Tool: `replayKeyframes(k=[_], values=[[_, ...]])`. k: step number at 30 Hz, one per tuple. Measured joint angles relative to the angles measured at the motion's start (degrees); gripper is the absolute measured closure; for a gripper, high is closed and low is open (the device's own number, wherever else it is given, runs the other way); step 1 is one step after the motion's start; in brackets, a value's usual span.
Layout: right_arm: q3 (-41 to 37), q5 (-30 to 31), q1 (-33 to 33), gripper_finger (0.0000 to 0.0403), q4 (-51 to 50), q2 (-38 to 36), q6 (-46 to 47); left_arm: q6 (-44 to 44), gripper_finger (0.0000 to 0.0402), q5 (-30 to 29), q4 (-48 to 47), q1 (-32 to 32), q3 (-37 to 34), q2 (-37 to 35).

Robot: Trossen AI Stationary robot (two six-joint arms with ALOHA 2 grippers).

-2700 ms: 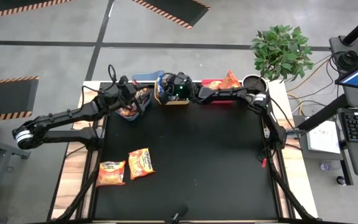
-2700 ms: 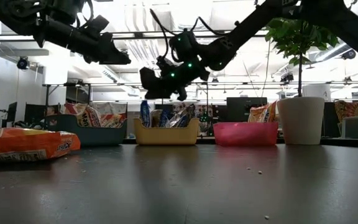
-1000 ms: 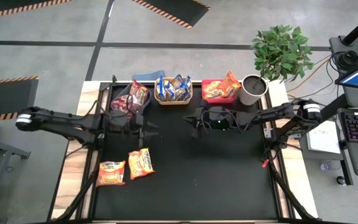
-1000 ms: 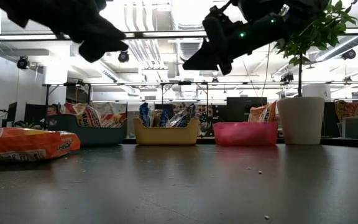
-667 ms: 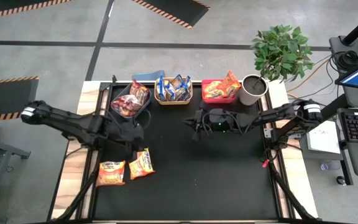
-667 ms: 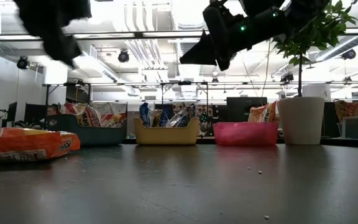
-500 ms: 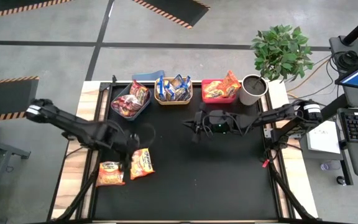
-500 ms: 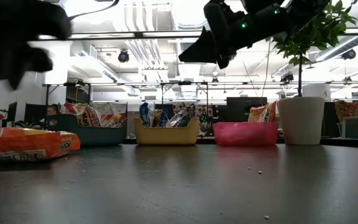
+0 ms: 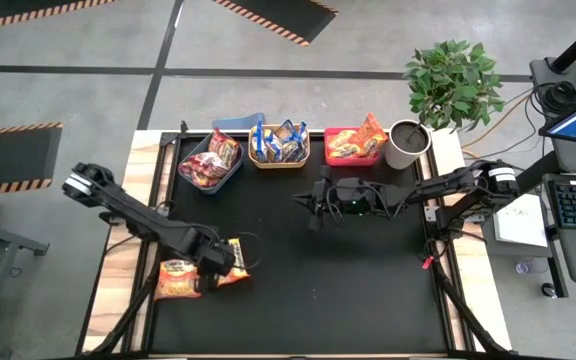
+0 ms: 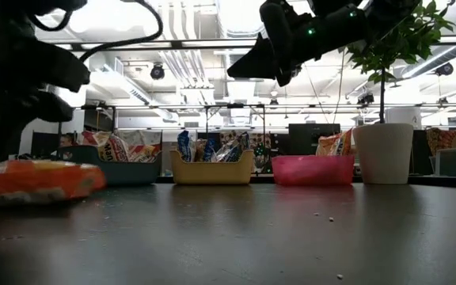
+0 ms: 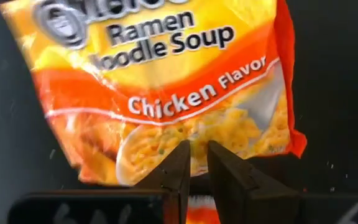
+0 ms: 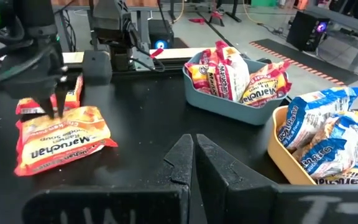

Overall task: Sort Maruchan noodles
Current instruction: Put the orange noodle pack into the red bin

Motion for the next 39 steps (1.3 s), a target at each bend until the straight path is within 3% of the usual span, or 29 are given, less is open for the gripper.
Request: replayKeyframes(k=[2,5,9,15,20,24,29,32,36,39], values=[[0.0,0.0,0.0,0.0394,-0.03,0.01,0.01,3.31,0.0367,-1.71,3.84,0.39,0.05,1.29],[0.0,0.02,-0.02,0.0394,0.01,0.0,-0.47,11.88,0.0371,-16.08,17.52,2.55,0.05,2.77],[0.02,0.0,-0.02,0.0394,-0.67,-0.09,0.91,24.75,0.0379,-22.37,23.46,4.99,0.12,1.46],[0.09,-2.31,-0.05,0.0394,-9.84,-0.18,9.06,26.75,0.0391,-20.96,23.05,7.38,-1.06,0.35],[0.09,-20.21,1.05,0.0394,-23.79,-0.18,15.02,26.15,0.0399,-20.63,26.99,7.42,-3.22,1.23],[0.09,-26.02,3.63,0.0394,-34.23,-0.57,19.76,26.28,0.04,-20.57,30.39,7.33,-4.88,1.36],[0.07,-25.43,5.95,0.0394,-46.8,-0.38,26.45,26.08,0.04,-20.59,33.17,7.38,-6.22,1.56],[0.07,-23.75,6.66,0.0394,-48.63,1.3,28.69,27.34,0.04,-21.2,34.01,7.52,-6.22,1.56],[0.17,-23.16,6.51,0.0394,-40.95,5.04,28.99,31.15,0.04,-22.48,35.19,8.59,-5.91,1.47],[0.17,-14.77,6.08,0.0394,-29.44,7.77,28.53,33.11,0.04,-22.5,35.39,9.79,-5.89,1.27]])
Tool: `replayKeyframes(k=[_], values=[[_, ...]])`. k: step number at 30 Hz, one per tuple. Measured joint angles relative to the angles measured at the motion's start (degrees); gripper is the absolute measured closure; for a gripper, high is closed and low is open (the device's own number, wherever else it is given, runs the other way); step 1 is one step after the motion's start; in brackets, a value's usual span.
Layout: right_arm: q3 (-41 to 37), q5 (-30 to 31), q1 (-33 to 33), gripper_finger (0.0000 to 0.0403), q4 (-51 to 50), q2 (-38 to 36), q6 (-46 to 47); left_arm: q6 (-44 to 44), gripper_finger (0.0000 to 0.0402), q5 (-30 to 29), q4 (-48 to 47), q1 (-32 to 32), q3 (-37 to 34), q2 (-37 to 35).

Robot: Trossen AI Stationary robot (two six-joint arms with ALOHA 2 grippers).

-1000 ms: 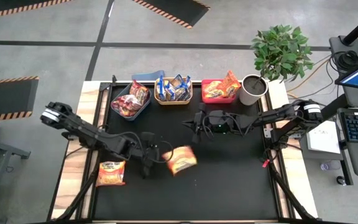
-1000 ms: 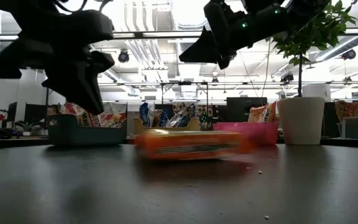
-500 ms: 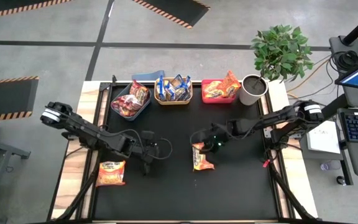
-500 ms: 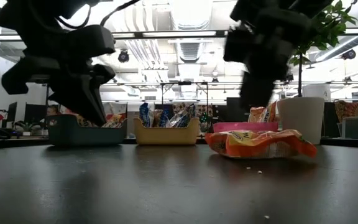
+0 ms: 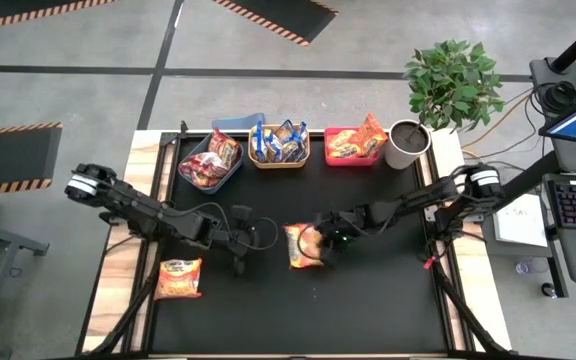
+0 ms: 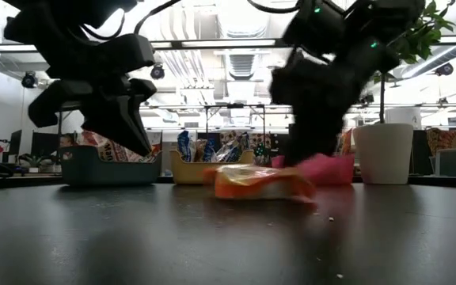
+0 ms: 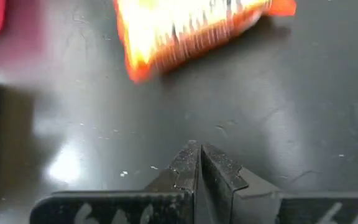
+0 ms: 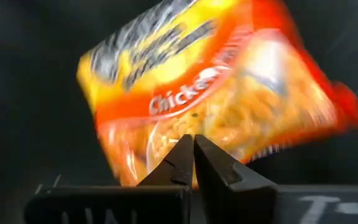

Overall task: Sort Maruchan noodles
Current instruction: Put the orange noodle pack into the red bin

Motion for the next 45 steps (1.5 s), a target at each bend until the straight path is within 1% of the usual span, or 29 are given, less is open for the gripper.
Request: replayKeyframes(k=[1,2,4,5,8,12,16,20,23,26,28,30,33,36,39,41,45], values=[[-0.16,2.86,-0.36,0.0394,3.68,0.62,-0.44,0.63,0.04,-0.02,0.09,0.4,0.0,-0.12],[-0.21,4.22,-0.81,0.0394,6.97,0.77,-1.3,1.27,0.04,-0.02,0.09,0.72,0.0,-0.29],[-0.13,4.72,-1.82,0.0394,12.99,0.32,-2.74,2.44,0.04,0.69,0.4,1.46,0.0,-0.82],[-0.08,4.63,-2.27,0.0394,14.1,-0.32,-3.11,3.05,0.04,1.88,0.56,1.81,0.0,-1.25],[-0.09,4.38,-3.5,0.0394,13.73,-1.98,-3.53,4.34,0.04,4.81,-1.1,2.61,-0.05,-2.38],[-0.17,4.74,-3.97,0.0394,13.07,-3.23,-0.33,4.95,0.04,4.92,-1.4,3.12,-1.1,-2.6],[-0.17,4.7,-3.86,0.0394,10.81,-3.23,5.9,7.01,0.04,4.91,4.89,3.14,-2.98,-1.85],[-0.17,4.85,-4.03,0.0394,7.7,-3.39,10.42,13.8,0.04,4.93,16.43,3.26,-6.35,-1.75],[-0.14,4.72,-4.14,0.0393,6.16,-3.56,15.65,19.27,0.04,4.88,23.7,4.08,-8.73,-1.77],[-0.14,4.58,-4.12,0.038,3.41,-3.58,18.6,19.62,0.04,3.82,29.56,6.25,-10.01,-1.77],[-0.14,4.21,-4.12,0.0363,1.5,-3.58,20.01,18.06,0.04,4.21,32.84,7.87,-10.4,-1.79],[-0.14,3.29,-4.14,0.0338,-1.33,-3.58,21.57,17.2,0.04,7.02,34.38,9.17,-10.97,-1.78],[-0.14,1.1,-4.14,0.0292,-4.64,-3.58,22.74,16.19,0.04,11.09,36.7,10.1,-12.22,-1.59],[-0.26,-0.26,-3.91,0.0243,-5.94,-3.58,23.63,14.66,0.04,12.03,36.99,10.1,-13.78,-1.58],[-0.34,1.0,-3.74,0.0198,-4.9,-3.58,24.8,11.8,0.04,12.07,37.04,10.11,-15.03,-1.55],[-0.66,2.38,-3.74,0.0172,-2.23,-3.48,25.11,10.82,0.04,12.07,37.56,10.09,-15.96,-1.49],[-2.0,3.5,-3.77,0.0132,4.41,-3.35,25.65,10.68,0.04,12.07,43.98,10.09,-17.57,0.23]])
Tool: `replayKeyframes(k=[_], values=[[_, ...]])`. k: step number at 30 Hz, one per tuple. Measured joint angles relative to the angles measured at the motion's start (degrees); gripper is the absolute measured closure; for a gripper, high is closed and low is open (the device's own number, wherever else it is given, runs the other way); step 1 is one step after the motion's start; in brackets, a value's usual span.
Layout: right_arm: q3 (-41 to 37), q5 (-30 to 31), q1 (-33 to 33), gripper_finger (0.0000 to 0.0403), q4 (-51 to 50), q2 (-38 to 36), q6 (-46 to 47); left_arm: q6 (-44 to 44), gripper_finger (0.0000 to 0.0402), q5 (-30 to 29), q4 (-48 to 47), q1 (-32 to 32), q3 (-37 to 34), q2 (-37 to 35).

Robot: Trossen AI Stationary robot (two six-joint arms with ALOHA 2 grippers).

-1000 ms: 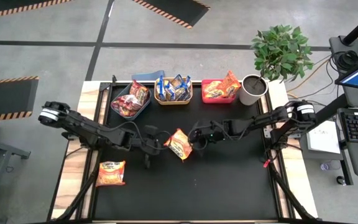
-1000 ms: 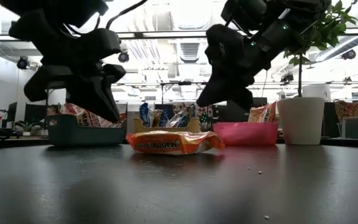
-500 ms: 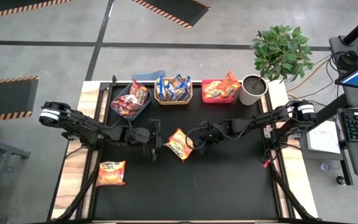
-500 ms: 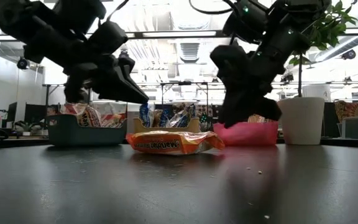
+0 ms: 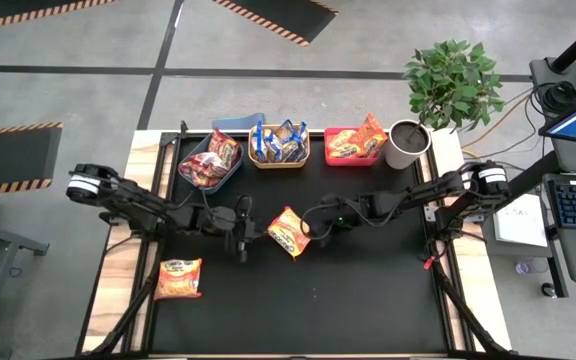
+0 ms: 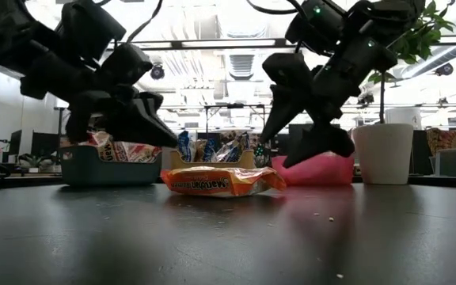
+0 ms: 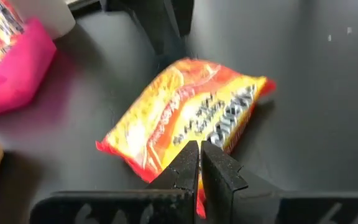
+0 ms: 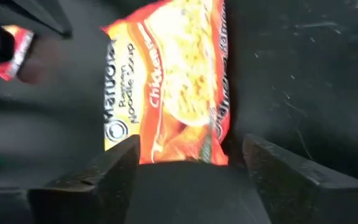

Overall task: Sort Maruchan noodles
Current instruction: Put the orange noodle pack into the red bin

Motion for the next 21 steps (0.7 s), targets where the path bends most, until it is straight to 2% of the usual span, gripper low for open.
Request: replayKeyframes(k=[9,21], values=[[-2.75,2.71,1.33,0.0085,3.94,0.19,2.55,-1.39,0.04,0.0,4.05,0.02,1.0,6.97],[-3.28,3.77,1.67,0.0081,11.02,4.33,2.93,-6.44,0.04,0.08,7.52,0.92,0.6,12.88]])
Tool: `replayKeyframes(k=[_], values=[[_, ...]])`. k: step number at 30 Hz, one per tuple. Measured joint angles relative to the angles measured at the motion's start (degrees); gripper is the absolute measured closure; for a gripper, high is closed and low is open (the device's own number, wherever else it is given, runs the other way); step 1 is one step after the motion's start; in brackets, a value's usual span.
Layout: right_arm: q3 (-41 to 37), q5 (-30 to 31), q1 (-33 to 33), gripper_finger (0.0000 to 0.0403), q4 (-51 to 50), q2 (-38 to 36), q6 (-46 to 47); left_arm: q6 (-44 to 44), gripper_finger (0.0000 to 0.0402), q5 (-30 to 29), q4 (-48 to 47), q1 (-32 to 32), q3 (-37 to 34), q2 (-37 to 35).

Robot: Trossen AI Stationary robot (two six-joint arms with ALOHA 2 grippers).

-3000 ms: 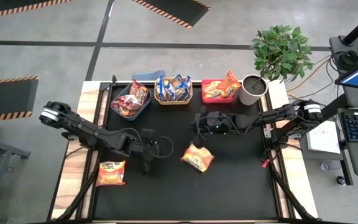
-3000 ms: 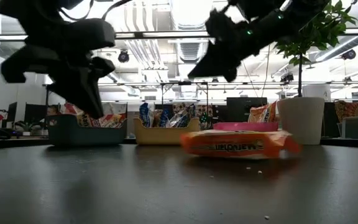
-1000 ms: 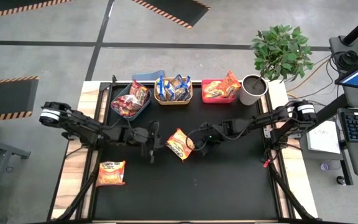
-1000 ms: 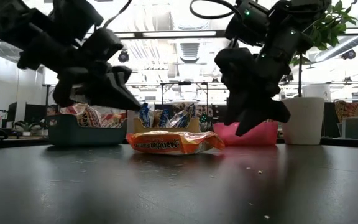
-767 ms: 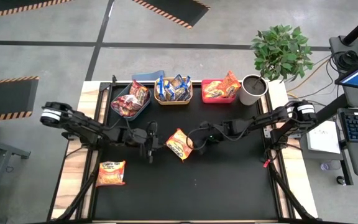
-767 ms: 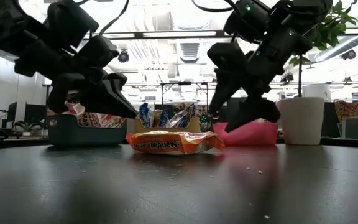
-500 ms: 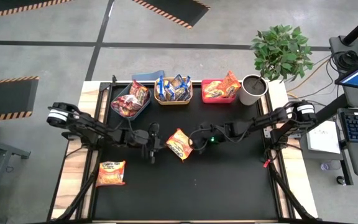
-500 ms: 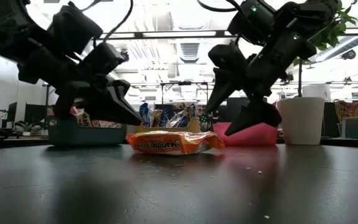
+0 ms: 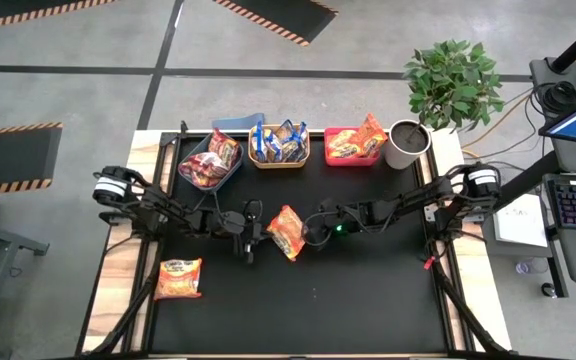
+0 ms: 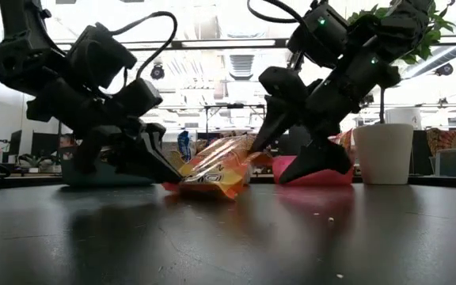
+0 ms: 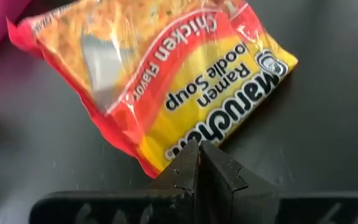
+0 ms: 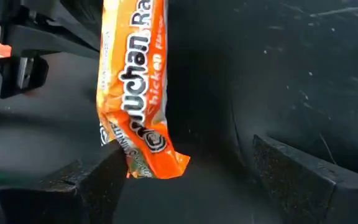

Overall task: Sort Maruchan noodles
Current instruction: Put the orange noodle pack into the red bin

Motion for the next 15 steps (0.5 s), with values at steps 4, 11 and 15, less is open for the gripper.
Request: replayKeyframes(k=[4,11,15], values=[[-0.06,0.02,0.0,0.0083,5.1,1.54,-2.32,-0.4,0.04,-0.06,-2.15,0.09,-0.65,-0.05],[0.09,0.06,-0.02,0.0089,9.12,2.24,-6.56,-0.49,0.04,-0.14,-1.34,0.24,-0.58,0.66],[0.09,1.0,-0.31,0.0096,9.06,2.24,-6.73,-0.99,0.04,-0.14,-1.55,0.22,-0.57,0.5]])
